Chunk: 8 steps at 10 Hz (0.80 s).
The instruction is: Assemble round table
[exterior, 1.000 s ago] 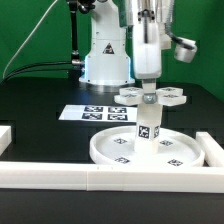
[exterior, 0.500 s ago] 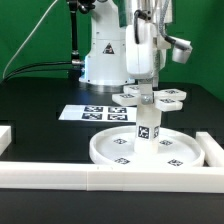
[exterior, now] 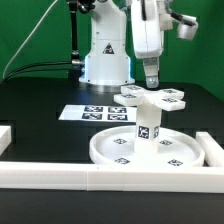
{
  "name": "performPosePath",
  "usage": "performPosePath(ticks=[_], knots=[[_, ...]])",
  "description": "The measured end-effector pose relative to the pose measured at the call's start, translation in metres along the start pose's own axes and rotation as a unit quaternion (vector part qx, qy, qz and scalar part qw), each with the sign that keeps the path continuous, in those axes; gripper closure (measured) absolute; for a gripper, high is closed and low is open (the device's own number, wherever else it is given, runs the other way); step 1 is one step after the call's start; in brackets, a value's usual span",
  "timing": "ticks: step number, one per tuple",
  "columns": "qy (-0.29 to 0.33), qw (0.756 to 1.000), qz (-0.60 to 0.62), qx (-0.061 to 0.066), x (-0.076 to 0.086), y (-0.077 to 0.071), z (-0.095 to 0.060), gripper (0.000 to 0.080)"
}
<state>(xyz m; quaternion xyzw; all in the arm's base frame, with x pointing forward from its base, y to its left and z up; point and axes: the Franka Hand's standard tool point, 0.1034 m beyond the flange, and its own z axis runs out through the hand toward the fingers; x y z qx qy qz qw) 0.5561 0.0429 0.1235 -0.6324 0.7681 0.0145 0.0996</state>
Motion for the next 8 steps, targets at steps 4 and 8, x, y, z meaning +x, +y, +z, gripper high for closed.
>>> performPosePath(ticks=[4, 8], knots=[[-0.003, 0.963, -0.266, -0.038, -0.0088, -0.0039, -0.0001, 0.0150], [-0.008, 0.909, -0.415, -0.038, -0.0103, -0.0048, -0.0004, 0.0150]])
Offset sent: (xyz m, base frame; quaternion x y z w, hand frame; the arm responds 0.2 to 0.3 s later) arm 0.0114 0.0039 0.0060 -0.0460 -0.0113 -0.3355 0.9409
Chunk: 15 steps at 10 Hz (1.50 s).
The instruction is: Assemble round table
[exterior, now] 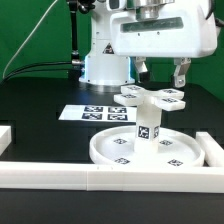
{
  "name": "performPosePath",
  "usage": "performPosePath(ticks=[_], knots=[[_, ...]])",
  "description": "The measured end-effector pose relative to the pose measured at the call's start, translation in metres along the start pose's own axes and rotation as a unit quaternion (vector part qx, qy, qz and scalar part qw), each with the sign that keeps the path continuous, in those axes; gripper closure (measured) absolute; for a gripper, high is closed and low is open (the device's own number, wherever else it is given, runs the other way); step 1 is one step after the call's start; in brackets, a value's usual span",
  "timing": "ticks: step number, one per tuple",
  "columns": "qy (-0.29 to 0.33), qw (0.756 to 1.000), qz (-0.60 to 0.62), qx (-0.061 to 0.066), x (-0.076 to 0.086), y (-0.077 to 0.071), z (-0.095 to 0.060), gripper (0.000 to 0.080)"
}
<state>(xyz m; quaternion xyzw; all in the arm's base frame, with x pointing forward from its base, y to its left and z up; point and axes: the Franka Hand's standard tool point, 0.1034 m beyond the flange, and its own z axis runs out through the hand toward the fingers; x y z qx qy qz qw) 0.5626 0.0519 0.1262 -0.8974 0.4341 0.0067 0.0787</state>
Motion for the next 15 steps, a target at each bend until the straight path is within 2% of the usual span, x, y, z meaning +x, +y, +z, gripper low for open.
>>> performPosePath(ticks=[1, 2, 3, 5, 8, 9, 10, 13, 15], knots=[[0.001, 0.999, -0.042, -0.004, 0.000, 0.000, 0.000, 0.0150], [0.003, 0.991, -0.131, -0.017, 0.001, -0.002, -0.001, 0.0150], [0.006, 0.984, -0.179, -0.019, 0.001, -0.006, -0.003, 0.0150], [0.006, 0.951, -0.309, -0.024, -0.003, -0.006, -0.002, 0.0150], [0.004, 0.925, -0.380, -0.025, 0.000, -0.004, -0.002, 0.0150], [0.003, 0.906, -0.422, -0.026, 0.001, -0.004, -0.002, 0.0150], [0.007, 0.873, -0.486, -0.027, 0.004, -0.003, -0.002, 0.0150], [0.016, 0.760, -0.648, -0.032, 0.012, 0.003, -0.001, 0.0150], [0.014, 0.727, -0.685, -0.035, 0.013, 0.005, 0.000, 0.0150]])
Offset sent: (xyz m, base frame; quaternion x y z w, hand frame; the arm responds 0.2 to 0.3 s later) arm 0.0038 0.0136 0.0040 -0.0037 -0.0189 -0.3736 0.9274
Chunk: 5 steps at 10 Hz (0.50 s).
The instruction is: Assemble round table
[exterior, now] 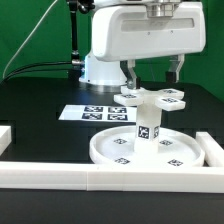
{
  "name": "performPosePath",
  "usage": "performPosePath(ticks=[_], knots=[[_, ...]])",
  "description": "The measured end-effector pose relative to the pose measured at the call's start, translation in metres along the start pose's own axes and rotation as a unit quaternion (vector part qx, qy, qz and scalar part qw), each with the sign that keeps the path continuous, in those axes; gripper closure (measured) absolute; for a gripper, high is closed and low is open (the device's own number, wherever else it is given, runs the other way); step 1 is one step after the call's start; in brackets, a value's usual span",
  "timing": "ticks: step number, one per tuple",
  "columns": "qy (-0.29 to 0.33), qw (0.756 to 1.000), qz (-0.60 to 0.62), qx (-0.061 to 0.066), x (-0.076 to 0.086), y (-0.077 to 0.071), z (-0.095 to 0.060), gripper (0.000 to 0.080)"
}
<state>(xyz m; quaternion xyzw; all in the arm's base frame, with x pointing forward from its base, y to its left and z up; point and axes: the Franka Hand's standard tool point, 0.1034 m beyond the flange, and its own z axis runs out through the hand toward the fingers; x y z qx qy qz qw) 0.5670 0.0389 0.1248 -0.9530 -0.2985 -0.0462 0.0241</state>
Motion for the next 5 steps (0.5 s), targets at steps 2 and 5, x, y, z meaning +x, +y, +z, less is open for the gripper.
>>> performPosePath(ticks=[2, 5], knots=[[-0.003, 0.999, -0.048, -0.003, -0.0017, 0.0026, -0.0002, 0.0150], [-0.013, 0.974, -0.225, -0.026, -0.0012, 0.0025, 0.0023, 0.0150]])
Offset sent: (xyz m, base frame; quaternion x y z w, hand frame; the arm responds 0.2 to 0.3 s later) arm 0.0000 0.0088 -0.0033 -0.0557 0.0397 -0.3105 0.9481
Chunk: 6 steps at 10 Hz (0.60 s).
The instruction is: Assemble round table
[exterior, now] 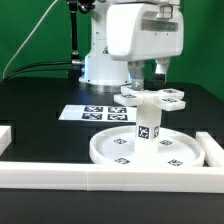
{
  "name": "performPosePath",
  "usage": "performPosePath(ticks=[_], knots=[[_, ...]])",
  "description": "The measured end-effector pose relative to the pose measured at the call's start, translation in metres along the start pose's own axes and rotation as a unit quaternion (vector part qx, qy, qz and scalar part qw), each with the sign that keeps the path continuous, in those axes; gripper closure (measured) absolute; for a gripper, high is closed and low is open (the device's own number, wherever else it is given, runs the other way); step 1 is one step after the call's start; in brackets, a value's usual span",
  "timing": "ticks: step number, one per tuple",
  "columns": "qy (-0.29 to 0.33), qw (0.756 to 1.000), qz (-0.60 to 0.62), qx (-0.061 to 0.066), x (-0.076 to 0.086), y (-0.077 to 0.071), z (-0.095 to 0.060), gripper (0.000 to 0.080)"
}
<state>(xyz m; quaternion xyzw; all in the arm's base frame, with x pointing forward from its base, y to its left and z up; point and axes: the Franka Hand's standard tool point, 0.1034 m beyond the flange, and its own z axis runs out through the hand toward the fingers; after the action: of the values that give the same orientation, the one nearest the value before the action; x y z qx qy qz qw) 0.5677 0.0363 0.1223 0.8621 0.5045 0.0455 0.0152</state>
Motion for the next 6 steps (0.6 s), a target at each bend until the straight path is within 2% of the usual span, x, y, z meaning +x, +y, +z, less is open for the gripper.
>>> performPosePath(ticks=[1, 4, 6], knots=[[-0.004, 1.000, -0.018, 0.003, 0.0002, -0.0022, 0.0010, 0.0150], [-0.014, 0.995, -0.094, -0.002, -0.0053, 0.0015, 0.0009, 0.0150], [-0.023, 0.981, -0.195, -0.011, -0.0068, 0.0017, 0.0027, 0.0150]])
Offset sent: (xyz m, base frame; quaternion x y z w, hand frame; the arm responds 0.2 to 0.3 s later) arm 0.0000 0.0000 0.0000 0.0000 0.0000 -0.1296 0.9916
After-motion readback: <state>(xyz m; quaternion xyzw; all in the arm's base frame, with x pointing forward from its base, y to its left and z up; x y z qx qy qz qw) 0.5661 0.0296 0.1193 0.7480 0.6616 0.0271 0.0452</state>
